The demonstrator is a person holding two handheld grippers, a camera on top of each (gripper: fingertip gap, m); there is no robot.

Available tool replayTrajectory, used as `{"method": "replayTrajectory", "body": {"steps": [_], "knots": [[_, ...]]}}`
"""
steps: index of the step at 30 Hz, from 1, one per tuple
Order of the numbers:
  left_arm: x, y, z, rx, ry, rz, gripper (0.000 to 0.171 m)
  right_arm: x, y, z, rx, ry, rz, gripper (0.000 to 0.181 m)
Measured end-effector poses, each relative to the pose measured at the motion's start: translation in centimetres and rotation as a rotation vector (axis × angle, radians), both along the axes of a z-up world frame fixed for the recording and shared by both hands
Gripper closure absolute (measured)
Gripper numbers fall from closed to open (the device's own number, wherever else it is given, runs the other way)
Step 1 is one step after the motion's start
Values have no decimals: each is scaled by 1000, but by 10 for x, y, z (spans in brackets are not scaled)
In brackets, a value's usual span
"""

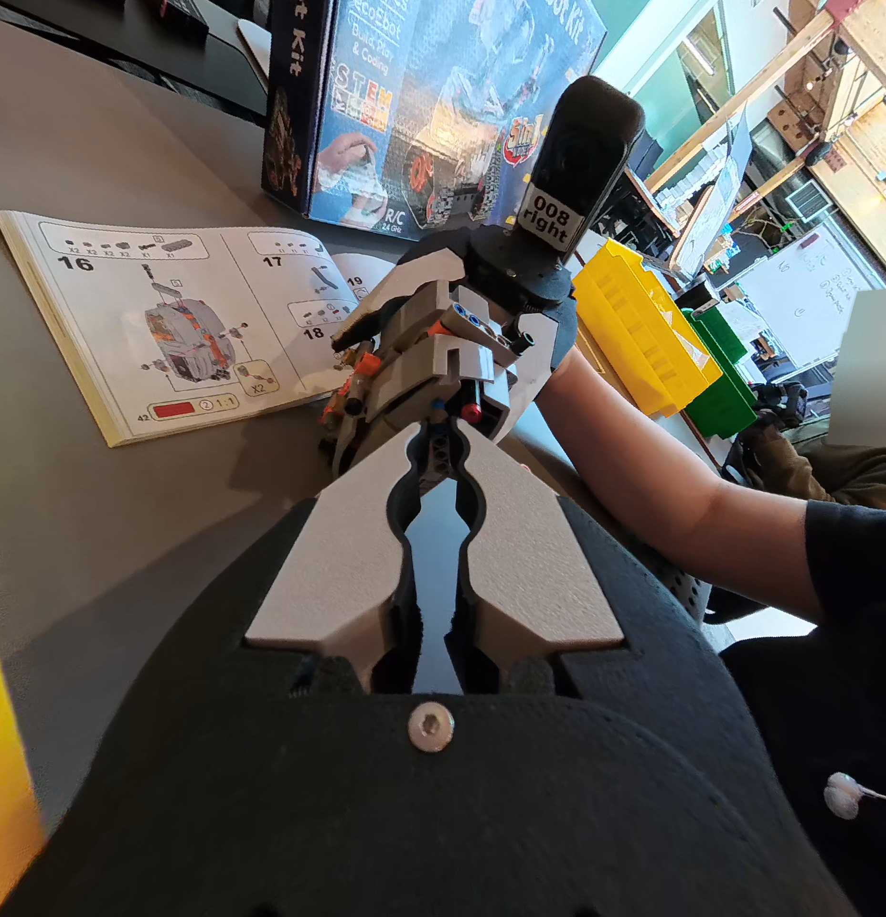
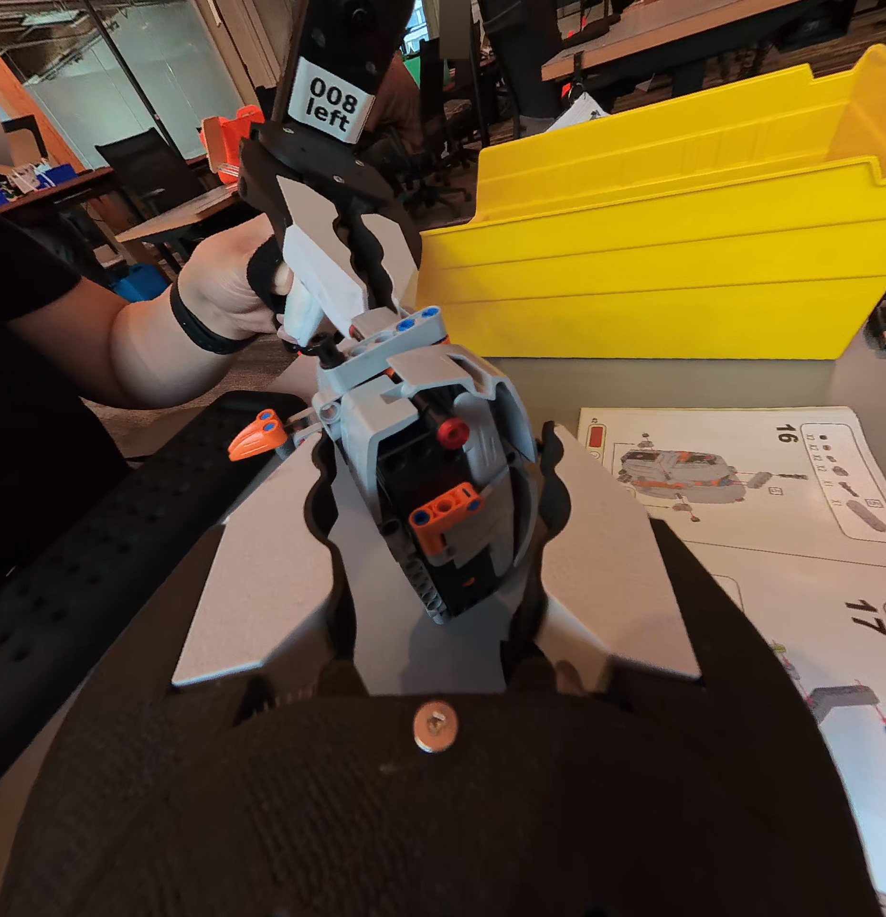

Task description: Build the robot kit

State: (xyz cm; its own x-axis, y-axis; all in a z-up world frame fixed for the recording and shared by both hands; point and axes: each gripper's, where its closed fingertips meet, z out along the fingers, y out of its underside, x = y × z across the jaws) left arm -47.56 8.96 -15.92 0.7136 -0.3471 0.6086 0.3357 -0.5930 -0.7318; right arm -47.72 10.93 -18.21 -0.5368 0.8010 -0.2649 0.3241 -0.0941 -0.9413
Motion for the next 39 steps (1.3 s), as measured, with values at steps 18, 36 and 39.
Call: {"method": "replayTrajectory", "body": {"steps": [18,36,39], "knots": [[34,-37,6,127,-111,-59,166,31,-38,1,-276,-111,39,98],[29,-45,9,135,29,-138,166,31,-56,-2,-383,-195,23,98],[28,-44,10,149,15,-133,166,31,-55,-2,-382,-203,17,98]]}}
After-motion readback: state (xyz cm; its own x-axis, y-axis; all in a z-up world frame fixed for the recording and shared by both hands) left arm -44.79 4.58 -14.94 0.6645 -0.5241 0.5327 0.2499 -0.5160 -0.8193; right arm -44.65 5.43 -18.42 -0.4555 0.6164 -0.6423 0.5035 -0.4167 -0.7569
